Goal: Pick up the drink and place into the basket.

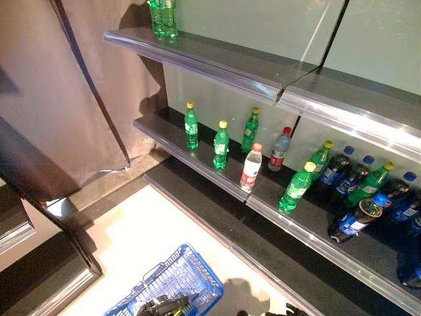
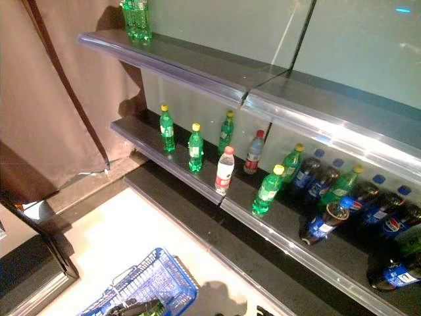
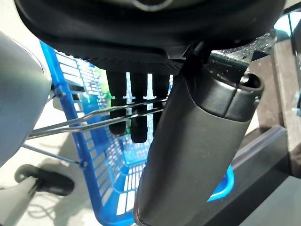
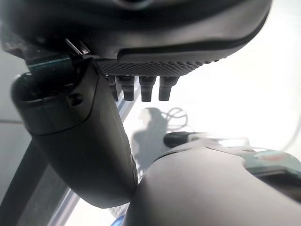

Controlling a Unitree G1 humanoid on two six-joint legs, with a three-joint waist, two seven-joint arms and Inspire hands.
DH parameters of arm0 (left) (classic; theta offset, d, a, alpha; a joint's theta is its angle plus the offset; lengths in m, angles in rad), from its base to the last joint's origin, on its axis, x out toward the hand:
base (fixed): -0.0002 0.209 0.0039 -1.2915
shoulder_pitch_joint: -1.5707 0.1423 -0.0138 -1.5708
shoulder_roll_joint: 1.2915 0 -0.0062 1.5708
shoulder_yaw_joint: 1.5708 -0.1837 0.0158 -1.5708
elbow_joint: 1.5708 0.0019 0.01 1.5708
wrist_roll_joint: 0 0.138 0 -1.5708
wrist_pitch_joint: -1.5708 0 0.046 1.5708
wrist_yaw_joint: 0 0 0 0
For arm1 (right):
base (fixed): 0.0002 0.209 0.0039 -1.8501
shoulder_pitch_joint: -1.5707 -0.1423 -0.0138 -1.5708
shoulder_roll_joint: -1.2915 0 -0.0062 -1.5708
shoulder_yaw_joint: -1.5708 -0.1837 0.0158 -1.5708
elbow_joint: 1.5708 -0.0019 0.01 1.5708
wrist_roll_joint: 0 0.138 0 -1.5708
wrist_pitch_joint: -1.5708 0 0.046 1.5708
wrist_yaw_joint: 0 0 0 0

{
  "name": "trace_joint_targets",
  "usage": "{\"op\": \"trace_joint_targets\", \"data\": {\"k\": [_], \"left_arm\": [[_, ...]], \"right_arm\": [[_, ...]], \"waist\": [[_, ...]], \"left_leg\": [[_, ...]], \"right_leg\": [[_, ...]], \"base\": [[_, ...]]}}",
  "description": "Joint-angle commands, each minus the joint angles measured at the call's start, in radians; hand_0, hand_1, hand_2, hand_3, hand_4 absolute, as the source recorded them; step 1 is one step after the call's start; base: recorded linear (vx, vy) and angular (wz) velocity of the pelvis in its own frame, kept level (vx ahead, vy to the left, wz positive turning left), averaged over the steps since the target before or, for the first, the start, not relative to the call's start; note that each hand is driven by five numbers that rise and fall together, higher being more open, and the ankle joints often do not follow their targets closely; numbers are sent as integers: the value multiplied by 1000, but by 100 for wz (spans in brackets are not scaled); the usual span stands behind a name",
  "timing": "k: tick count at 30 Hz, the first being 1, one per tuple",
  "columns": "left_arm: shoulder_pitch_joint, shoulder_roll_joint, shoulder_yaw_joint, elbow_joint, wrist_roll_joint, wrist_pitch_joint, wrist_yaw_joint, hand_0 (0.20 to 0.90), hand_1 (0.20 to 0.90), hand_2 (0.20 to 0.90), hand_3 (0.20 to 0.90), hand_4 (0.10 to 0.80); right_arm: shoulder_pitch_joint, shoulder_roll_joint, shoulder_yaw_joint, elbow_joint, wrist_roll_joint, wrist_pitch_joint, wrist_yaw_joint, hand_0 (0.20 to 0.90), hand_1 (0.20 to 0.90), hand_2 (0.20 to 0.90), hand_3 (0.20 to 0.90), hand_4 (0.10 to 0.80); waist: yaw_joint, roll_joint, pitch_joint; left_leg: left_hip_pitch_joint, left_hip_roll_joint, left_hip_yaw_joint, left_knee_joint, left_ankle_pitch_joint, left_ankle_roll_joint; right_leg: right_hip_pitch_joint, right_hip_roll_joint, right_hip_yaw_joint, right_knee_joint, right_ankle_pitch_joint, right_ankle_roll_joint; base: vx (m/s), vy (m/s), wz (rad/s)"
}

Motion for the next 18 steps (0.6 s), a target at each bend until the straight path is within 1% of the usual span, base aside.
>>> {"op": "trace_joint_targets", "data": {"k": [1,2,4,6,8,9,11,12,13,14,15,16,17,18], "left_arm": [[10,56,-39,-23,93,-45,41,300,300,300,200,100],[10,59,-41,-32,94,-37,41,300,300,300,200,100],[19,65,-43,-62,100,-23,44,300,300,300,200,100],[35,71,-40,-99,111,-4,53,300,300,300,200,100],[54,75,-34,-137,119,13,61,300,300,300,200,100],[77,76,-24,-174,131,25,67,300,300,300,200,100],[90,77,-18,-189,135,28,68,300,300,300,200,100],[100,76,-13,-200,140,29,68,300,300,300,200,100],[108,75,-10,-205,142,27,68,300,300,300,200,100],[115,71,-5,-212,146,26,69,300,300,300,200,100],[117,71,-4,-214,146,26,70,300,300,300,200,100],[127,65,8,-226,157,30,71,300,300,300,200,100],[129,64,9,-228,158,31,72,300,300,300,200,100],[136,60,16,-234,161,31,71,300,300,300,200,100]], "right_arm": [[-70,-14,46,-45,-37,-111,-24,900,900,900,900,800],[-81,-29,61,-100,-48,-129,-34,900,900,900,900,800],[-86,-53,78,-216,-45,-131,-49,900,900,900,900,800],[-82,-82,86,-379,-48,-105,-73,900,900,900,900,800],[-71,-108,88,-550,-63,-60,-99,900,900,900,900,800],[-56,-130,75,-699,-97,-54,-119,900,900,900,900,800],[-51,-148,60,-769,-101,-54,-124,900,900,900,900,800],[-48,-161,38,-826,-119,-97,-133,900,900,900,900,800],[-47,-172,20,-877,-135,-98,-137,900,900,900,900,800],[-48,-187,-4,-942,-169,-129,-153,900,900,900,900,800],[-48,-190,-10,-958,-169,-121,-151,900,900,900,900,800],[-48,-205,-50,-1041,-184,-142,-169,900,900,900,900,800],[-48,-208,-60,-1060,-182,-134,-168,900,900,900,900,800],[-51,-221,-100,-1121,-219,-169,-211,900,900,900,900,800]], "waist": [[10,-7,27],[13,-8,26],[16,-10,27],[14,-13,26],[10,-15,26],[3,-16,26],[0,-16,25],[-5,-15,24],[-7,-15,24],[-12,-13,23],[-12,-13,23],[-17,-11,23],[-18,-10,22],[-24,-7,21]], "left_leg": [[-78,-44,-32,-3,53,51],[-77,-44,-34,-3,53,51],[-77,-45,-35,-3,53,51],[-76,-44,-36,-3,52,52],[-77,-44,-35,-3,53,52],[-78,-44,-34,-3,52,53],[-78,-43,-32,-3,52,53],[-78,-42,-30,-3,52,53],[-77,-42,-29,-3,51,54],[-77,-41,-27,-3,50,54],[-77,-41,-26,-3,50,54],[-77,-40,-23,-3,49,55],[-77,-39,-22,-3,49,55],[-76,-36,-17,-3,47,54]], "right_leg": [[67,-34,-5,-2,-31,30],[69,-34,-8,-2,-31,29],[70,-36,-12,-2,-31,29],[70,-36,-14,-2,-30,30],[69,-37,-14,-2,-30,30],[67,-37,-12,-2,-29,31],[66,-37,-10,-2,-30,31],[64,-37,-7,-2,-30,32],[64,-37,-5,-2,-30,32],[62,-37,-2,-2,-31,33],[62,-37,-1,-2,-31,33],[60,-37,3,-2,-31,34],[60,-37,4,-2,-32,34],[59,-38,8,-2,-32,35]], "base": [[0,0,0],[0,0,0],[0,0,0],[0,0,0],[0,0,0],[0,0,0],[0,0,0],[0,0,0],[0,0,0],[0,0,0],[0,0,0],[0,0,0],[0,0,0],[0,0,0]]}}
